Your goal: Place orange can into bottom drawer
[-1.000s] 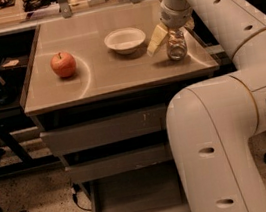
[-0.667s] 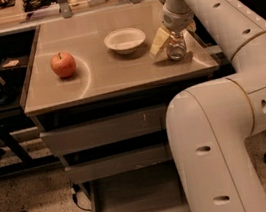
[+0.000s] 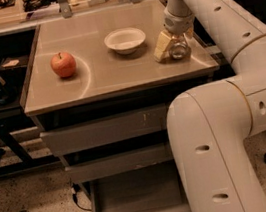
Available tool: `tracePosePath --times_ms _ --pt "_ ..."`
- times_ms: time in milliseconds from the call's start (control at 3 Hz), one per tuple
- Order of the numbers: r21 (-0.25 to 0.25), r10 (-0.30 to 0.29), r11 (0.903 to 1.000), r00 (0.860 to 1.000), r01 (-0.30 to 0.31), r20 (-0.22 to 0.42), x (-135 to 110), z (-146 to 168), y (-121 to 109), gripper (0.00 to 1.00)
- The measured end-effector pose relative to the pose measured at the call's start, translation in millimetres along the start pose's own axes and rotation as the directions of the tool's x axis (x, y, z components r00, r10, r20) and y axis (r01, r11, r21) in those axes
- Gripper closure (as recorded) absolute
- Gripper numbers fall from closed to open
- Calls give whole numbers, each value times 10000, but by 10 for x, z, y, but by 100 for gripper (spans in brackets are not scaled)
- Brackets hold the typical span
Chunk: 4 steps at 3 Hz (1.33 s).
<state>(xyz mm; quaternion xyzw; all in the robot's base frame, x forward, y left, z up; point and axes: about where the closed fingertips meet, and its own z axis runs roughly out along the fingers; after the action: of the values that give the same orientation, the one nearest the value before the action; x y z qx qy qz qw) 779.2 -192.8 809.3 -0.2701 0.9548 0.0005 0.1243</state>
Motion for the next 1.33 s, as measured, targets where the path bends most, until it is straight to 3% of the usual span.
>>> tracePosePath --times_ms 1000,1333 --pt "0 0 10000 10000 0 1 0 0 0 87" --pt "-57 -85 9999 9998 86 194 22 -66 -19 100"
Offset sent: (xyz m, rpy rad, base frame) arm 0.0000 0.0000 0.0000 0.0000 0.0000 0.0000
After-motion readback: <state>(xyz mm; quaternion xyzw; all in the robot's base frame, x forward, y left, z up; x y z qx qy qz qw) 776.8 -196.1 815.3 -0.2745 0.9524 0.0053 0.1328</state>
